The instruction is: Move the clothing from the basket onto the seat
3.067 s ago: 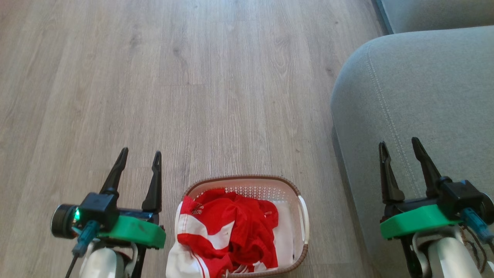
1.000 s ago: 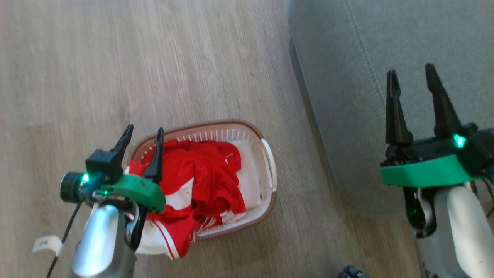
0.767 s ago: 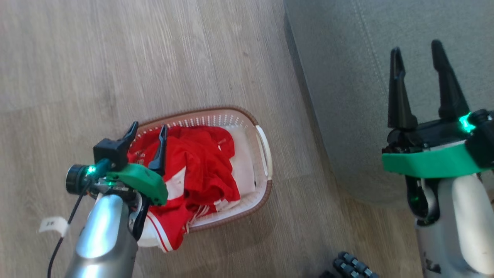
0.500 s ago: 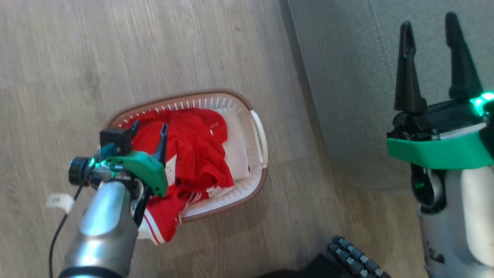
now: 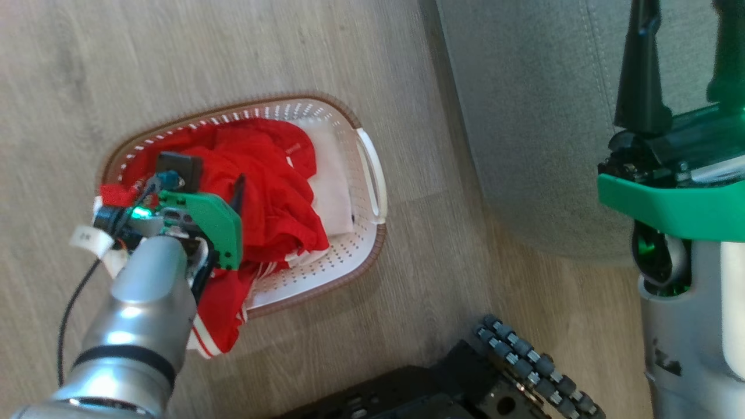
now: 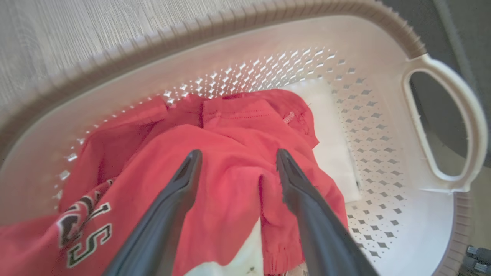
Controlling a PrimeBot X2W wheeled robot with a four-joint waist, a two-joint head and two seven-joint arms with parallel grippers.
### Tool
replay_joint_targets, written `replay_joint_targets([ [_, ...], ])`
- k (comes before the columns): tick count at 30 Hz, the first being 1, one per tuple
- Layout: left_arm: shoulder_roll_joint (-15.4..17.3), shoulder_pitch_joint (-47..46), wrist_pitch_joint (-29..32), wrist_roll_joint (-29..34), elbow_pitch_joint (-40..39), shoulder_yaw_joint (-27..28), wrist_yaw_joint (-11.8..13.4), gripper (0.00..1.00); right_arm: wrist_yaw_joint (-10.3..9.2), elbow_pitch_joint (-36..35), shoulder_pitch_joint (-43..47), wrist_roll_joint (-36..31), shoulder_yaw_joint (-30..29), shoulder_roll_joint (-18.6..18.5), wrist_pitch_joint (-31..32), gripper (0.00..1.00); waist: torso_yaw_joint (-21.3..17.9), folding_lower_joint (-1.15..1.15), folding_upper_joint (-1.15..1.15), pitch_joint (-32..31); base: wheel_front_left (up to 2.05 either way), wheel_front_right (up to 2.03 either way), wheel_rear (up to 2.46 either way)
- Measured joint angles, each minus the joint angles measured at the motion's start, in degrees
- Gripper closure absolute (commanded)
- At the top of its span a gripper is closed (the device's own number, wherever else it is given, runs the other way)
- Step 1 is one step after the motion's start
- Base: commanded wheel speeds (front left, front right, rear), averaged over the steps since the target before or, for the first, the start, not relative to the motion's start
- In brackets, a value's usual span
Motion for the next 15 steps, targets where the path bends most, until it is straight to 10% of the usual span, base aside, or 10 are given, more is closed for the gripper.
replay_joint_targets([
  [15, 3.0, -5.2, 12.9, 3.4, 4.3, -4.2, 3.1, 0.0, 0.0, -2.7, -2.4, 2.3, 0.3, 0.1, 0.0, 0.0, -4.4, -0.01, 0.0, 7.8, 0.0, 0.0, 0.0],
])
